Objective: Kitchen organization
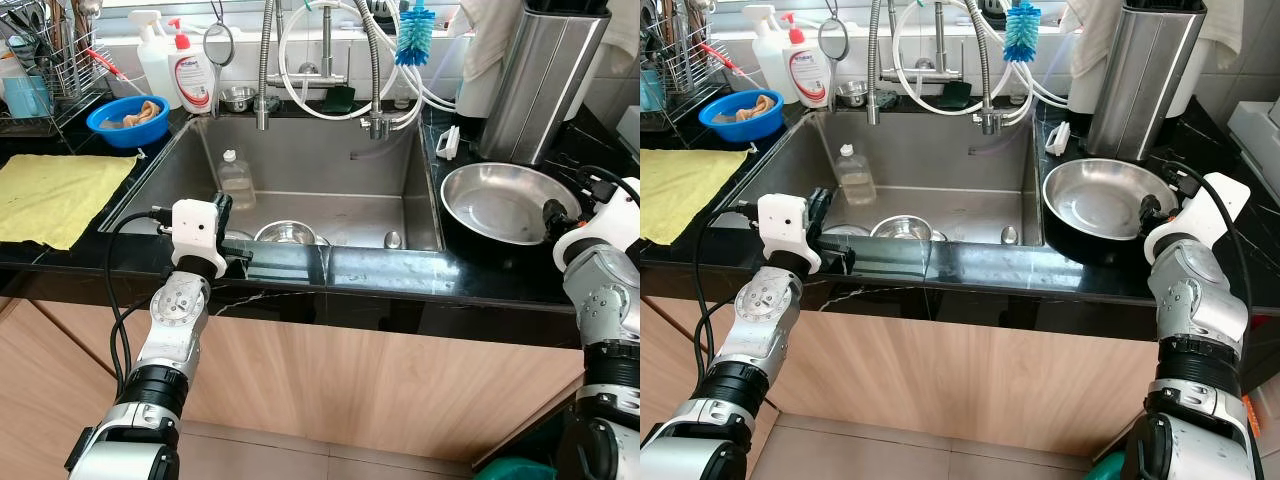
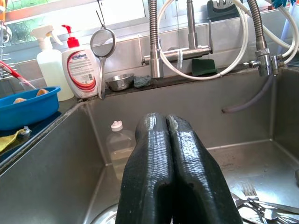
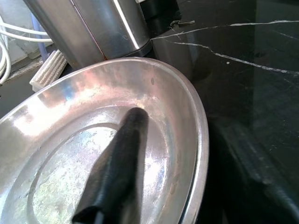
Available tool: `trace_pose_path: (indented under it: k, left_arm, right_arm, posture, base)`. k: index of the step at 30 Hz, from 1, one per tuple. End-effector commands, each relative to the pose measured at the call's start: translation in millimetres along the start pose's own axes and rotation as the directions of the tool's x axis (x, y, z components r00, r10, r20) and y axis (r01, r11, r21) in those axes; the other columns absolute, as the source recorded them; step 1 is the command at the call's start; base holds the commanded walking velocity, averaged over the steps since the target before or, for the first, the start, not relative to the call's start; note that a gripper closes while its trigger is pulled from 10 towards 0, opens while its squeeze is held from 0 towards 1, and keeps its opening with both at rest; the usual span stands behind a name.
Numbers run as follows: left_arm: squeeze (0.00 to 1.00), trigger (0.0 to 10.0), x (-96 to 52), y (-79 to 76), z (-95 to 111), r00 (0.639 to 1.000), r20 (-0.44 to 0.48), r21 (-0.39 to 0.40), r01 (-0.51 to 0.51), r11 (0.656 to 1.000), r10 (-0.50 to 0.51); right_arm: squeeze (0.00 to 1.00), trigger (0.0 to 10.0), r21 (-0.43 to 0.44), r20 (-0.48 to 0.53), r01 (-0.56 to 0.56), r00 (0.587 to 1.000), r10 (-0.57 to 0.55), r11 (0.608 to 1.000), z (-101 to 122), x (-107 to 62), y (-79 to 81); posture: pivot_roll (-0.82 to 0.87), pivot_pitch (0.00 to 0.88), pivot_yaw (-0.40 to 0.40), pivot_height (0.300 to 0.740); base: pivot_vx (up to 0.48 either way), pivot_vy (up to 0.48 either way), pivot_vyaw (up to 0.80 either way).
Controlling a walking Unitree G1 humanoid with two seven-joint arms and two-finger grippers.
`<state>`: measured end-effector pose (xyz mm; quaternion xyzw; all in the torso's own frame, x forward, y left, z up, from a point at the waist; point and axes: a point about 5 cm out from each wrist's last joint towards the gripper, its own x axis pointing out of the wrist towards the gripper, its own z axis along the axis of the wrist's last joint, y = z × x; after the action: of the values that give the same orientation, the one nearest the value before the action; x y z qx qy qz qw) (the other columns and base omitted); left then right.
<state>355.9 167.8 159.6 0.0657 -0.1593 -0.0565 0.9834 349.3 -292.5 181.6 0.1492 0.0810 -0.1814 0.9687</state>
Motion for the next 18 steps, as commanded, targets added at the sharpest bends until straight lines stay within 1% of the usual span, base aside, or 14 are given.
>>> trace_pose_path:
  k: [1,9,13,15,18]
  left_arm:
    - [0.00,10.0,1.7,0.5,4,1.000,0.015,0.015,0.010,1.000,-0.010]
    - [0.00,10.0,0.6,-0.1,3,1.000,0.012,0.018,0.017,1.000,-0.018]
    - [0.00,10.0,4.7,0.2,5,1.000,0.017,0.015,0.011,1.000,-0.011]
    - [0.00,10.0,5.3,-0.2,5,1.000,0.018,0.015,0.013,1.000,-0.013]
    - [0.00,10.0,6.5,-1.2,6,1.000,0.020,0.015,0.016,1.000,-0.016]
  right_arm:
    - [0.00,0.0,0.002,-0.009,-0.015,1.000,0.015,1.000,1,2.5,5.2]
    - [0.00,0.0,-0.006,-0.012,-0.039,0.999,0.039,0.999,-3,3.1,9.8]
    - [0.00,0.0,0.000,-0.003,-0.048,0.999,0.048,0.999,-1,4.2,13.4]
    - [0.00,0.0,0.003,0.012,-0.053,0.999,0.053,0.999,1,4.6,15.3]
    - [0.00,0.0,-0.001,0.062,-0.086,0.994,0.086,0.996,8,4.3,24.0]
  posture:
    - [-0.02,0.000,0.049,0.740]
    - [-0.02,0.000,0.049,0.740]
    - [-0.02,0.000,0.050,0.740]
    - [-0.02,0.000,0.051,0.740]
    - [-0.02,0.000,0.051,0.740]
  base:
    - [0.000,0.000,0.00]
    - [0.000,0.000,0.00]
    - [0.000,0.000,0.00]
    - [0.000,0.000,0.00]
    - [0.000,0.000,0.00]
